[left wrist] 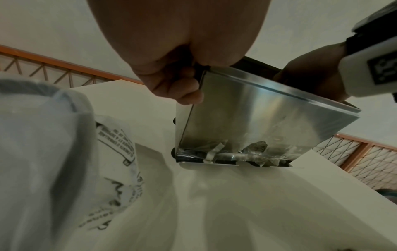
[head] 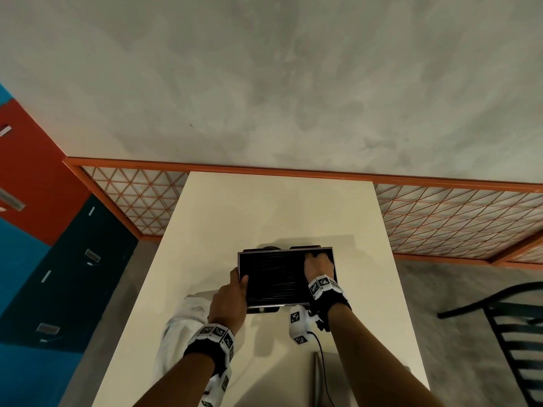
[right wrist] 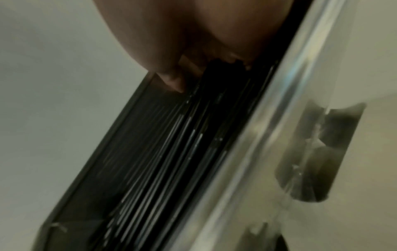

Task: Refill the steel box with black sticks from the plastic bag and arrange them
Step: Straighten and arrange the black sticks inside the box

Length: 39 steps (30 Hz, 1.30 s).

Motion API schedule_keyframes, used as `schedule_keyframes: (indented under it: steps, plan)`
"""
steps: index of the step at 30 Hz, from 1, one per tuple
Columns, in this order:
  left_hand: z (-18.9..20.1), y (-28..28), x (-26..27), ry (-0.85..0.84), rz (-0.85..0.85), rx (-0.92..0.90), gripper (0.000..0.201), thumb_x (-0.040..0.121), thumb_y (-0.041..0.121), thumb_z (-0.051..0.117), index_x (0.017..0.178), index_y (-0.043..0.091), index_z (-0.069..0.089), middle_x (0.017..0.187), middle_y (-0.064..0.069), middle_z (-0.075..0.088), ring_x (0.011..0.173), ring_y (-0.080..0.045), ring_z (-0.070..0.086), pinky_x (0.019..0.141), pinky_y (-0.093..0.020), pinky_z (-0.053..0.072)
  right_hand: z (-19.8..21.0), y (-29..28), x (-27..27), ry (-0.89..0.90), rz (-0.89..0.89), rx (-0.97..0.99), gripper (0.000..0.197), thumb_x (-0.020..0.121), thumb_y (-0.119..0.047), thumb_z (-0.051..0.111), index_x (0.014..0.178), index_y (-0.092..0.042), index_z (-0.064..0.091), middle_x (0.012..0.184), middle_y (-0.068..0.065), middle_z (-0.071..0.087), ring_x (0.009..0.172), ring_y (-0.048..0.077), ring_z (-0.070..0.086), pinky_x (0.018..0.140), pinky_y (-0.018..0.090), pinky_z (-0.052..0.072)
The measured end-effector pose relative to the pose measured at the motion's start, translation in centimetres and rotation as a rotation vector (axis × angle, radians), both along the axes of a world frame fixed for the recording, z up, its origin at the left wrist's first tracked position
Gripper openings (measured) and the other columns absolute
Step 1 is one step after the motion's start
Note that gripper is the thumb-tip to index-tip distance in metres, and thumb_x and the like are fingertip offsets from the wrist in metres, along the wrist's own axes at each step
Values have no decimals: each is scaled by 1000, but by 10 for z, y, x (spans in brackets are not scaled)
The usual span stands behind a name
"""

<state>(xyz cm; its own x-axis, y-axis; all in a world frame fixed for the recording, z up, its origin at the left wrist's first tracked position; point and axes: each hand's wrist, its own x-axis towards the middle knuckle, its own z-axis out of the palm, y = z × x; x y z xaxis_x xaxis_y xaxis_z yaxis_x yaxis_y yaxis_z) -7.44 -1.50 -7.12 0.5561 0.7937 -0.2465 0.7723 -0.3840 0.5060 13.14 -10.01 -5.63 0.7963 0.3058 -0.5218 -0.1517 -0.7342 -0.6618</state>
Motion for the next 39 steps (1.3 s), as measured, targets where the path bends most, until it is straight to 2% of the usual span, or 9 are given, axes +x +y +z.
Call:
schedule_keyframes:
  steps: [4,7,11,17,23,28,34,36,39]
  plan:
    - [1,-1,1,-10,-9,-11,41,109,45,23,133,17,42,107,-17,71,101,-43,65,78,-42,45,-1,-9,-5,-38,54,-31,43,102,-37,42,117,1,55,119,25,62,104,41,61,78,33,42]
    - [0,0,0,-24,-6,-15,42,108,46,23,132,18,42,106,-18,71,101,-43,65,79,-43,46,4,-10,-1,9,89,-27,53,103,-43,37,127,2,53,129,25,57,114,40,57,84,34,39]
    - [0,3,3,-27,-2,-23,41,108,46,22,130,17,43,105,-19,71,99,-43,65,75,-41,43,12,-6,0,-5,101,-44,55,102,-42,37,133,3,46,133,26,54,117,40,55,91,38,43]
    - [-2,4,2,-21,-17,-8,40,108,46,23,129,17,42,99,-17,72,95,-42,66,72,-40,41,9,-23,-16,-97,186,-169,56,100,-42,39,142,-5,30,132,26,53,119,41,53,97,43,43]
    - [-3,-2,-2,-39,-16,-8,39,108,45,22,129,18,42,101,-16,72,96,-43,66,75,-42,45,5,-29,-15,-11,159,-228,56,100,-43,41,137,-1,40,133,24,54,119,39,54,97,40,44]
    - [-2,-1,-2,-34,-13,-7,40,108,45,23,131,18,41,102,-16,72,97,-42,65,79,-44,48,5,-31,-24,-47,205,-260,56,100,-43,43,139,-3,35,130,24,55,115,40,57,91,41,46]
    - [-1,-5,-5,-42,-2,-29,41,107,49,21,132,21,39,104,-15,71,98,-41,66,82,-45,50,4,-18,-13,54,166,-289,63,99,-51,38,133,1,50,132,25,56,115,40,57,93,39,47]
    - [-2,-4,-3,-30,-5,-16,42,107,48,22,132,19,40,103,-15,72,96,-42,66,80,-45,49,2,-17,-11,60,157,-291,63,100,-50,37,134,1,49,132,26,55,116,40,57,95,39,46]
    - [-1,-3,-2,-22,-14,-10,41,108,46,23,131,17,41,103,-16,72,97,-42,66,79,-44,48,0,-21,-15,21,158,-302,63,101,-49,37,139,2,38,135,28,51,120,41,54,96,41,44]
